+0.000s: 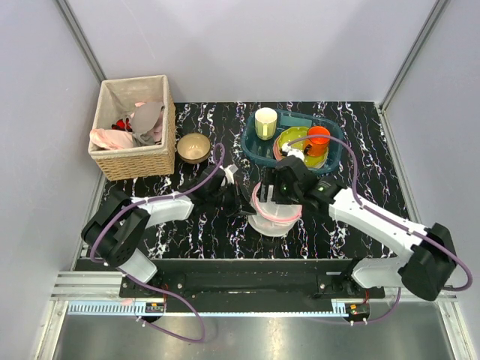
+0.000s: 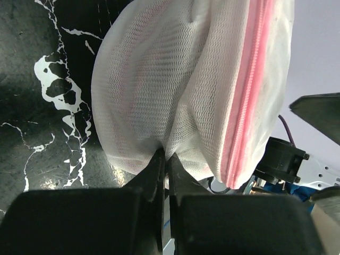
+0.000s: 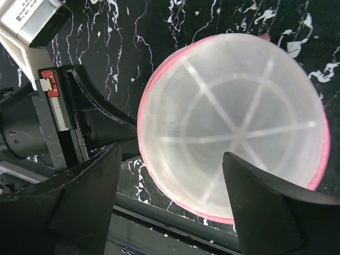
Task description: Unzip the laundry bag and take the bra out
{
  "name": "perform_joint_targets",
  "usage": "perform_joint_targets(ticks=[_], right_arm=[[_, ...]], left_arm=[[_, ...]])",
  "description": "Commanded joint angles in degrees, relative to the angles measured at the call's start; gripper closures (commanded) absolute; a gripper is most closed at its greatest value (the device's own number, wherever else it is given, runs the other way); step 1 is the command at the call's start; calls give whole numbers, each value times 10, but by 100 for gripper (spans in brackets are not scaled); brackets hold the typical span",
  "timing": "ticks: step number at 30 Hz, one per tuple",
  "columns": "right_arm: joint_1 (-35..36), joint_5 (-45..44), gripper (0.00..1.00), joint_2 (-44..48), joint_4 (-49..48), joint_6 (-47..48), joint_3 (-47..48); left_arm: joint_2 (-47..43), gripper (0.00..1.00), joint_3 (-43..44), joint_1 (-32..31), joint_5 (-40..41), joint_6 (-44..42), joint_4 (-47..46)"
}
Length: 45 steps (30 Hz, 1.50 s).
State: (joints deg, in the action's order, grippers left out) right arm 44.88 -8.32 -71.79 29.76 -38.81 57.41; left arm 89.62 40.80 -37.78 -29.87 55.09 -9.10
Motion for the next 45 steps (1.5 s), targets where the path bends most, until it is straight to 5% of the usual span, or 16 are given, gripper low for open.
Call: perform_joint_targets(ticks=[1, 9, 12, 17, 21, 25, 29, 31, 32, 35, 45], right_arm=[[25, -15, 15, -34, -21, 21, 41], [55, -106, 11, -132, 68, 19, 91], [57, -142, 18, -130, 81, 8, 82], [56, -180, 40, -48, 75, -7, 37], [56, -210, 82, 2, 84, -5, 13], [56, -245, 98, 40, 115, -17, -4], [56, -257, 91, 82, 137, -30, -30], [56, -245, 74, 93, 137, -38, -34], [56, -232, 53, 99, 126, -36, -31], [59, -204, 31, 72, 116, -17, 1], [72, -144, 14, -79, 51, 17, 63]], left_arm=[[-16, 100, 20, -1, -8, -5, -29], [-47, 100, 17, -12, 8, -9, -11], [-48, 100, 17, -12, 10, -13, -2], [-58, 100, 0, -12, 13, -22, 1], [-64, 100, -12, -12, 19, -25, 6], [-81, 100, -19, -12, 30, -34, 22], [-101, 100, -23, -12, 43, -45, 41], [-106, 100, -24, -12, 45, -50, 49], [-111, 100, -25, -12, 45, -51, 49], [-116, 100, -27, -12, 44, -54, 50], [-66, 100, -42, -12, 28, -63, 7]])
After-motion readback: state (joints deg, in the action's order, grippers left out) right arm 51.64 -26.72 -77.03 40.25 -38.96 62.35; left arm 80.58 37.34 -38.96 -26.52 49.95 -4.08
